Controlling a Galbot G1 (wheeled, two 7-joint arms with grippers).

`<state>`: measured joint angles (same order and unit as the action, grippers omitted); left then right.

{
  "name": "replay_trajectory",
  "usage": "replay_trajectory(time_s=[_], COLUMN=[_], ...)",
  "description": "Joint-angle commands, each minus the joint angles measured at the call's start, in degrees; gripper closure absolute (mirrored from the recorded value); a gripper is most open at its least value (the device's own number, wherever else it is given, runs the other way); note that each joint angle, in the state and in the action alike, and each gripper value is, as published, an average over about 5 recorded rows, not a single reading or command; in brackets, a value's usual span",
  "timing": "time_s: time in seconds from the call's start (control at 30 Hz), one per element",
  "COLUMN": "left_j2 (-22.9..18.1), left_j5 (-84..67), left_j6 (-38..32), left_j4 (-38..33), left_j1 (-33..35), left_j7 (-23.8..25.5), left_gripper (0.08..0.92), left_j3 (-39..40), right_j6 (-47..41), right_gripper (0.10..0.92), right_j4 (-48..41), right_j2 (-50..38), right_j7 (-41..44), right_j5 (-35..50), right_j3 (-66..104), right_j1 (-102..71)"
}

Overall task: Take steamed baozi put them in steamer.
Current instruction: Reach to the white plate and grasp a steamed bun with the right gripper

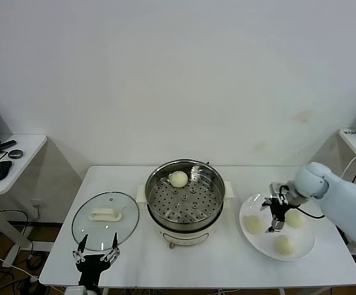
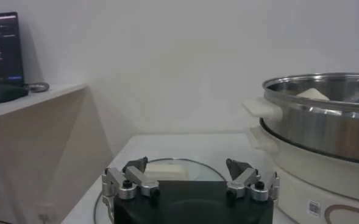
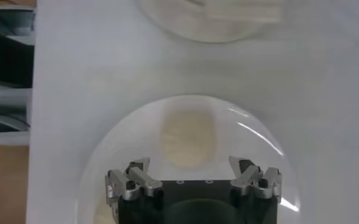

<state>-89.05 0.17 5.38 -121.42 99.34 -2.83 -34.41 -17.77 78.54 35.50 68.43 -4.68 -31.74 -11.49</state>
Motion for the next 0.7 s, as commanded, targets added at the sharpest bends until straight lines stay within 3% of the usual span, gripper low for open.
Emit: replay_trajectory(time_s=[0.03,0.7], left_j2=[-0.01,0.18], left_j5=[0.01,-0.56], left_j6=[-0.07,-0.14], left_j4=[0.17,0.76], left_j1=[-0.10,-0.20], left_j7=[-0.15,-0.07], left_gripper=[0.177,0.177], left_j3=[0.02,-0.77], right_j6=[-0.36,0.63], right_gripper=[0.203,0.203], right_j4=[-0.67,-4.61], right_j2=[2.67,6.70], right_j7=[-2.35,-1.43], right_j5=[-1.88,-7.66], right_j3=[0.07,0.04], right_j1=[-1.62,-1.87])
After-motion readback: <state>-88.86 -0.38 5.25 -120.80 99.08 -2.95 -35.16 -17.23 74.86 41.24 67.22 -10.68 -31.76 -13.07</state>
